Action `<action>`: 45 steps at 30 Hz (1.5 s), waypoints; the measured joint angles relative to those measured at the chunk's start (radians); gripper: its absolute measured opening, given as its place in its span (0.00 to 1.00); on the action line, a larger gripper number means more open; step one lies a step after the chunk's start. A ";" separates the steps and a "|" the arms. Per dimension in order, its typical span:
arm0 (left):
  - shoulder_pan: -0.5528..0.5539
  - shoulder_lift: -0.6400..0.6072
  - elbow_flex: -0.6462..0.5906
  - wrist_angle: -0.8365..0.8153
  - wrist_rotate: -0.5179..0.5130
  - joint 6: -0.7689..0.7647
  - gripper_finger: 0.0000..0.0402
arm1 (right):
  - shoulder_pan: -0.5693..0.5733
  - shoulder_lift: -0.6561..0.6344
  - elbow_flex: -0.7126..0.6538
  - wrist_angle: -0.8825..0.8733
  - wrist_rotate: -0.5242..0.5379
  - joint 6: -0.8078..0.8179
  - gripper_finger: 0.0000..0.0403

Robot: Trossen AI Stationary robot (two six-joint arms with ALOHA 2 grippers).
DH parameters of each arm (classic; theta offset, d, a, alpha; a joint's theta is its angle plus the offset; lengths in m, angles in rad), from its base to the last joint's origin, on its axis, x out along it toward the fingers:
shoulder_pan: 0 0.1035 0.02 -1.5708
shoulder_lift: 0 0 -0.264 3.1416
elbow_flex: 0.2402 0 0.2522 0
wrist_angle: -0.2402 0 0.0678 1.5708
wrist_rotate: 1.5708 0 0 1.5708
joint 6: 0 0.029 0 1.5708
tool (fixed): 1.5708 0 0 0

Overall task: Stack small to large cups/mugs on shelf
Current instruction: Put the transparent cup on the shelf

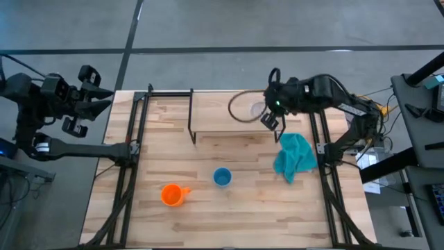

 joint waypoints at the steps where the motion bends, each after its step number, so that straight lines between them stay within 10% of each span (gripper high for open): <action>1: 0.000 -0.002 0.000 -0.018 -0.018 0.000 0.25 | -0.022 0.000 -0.011 0.000 -0.013 -0.008 0.02; 45: 0.000 0.002 -0.004 -0.074 -0.084 0.000 0.25 | -0.251 0.000 -0.279 0.112 -0.089 -0.316 0.02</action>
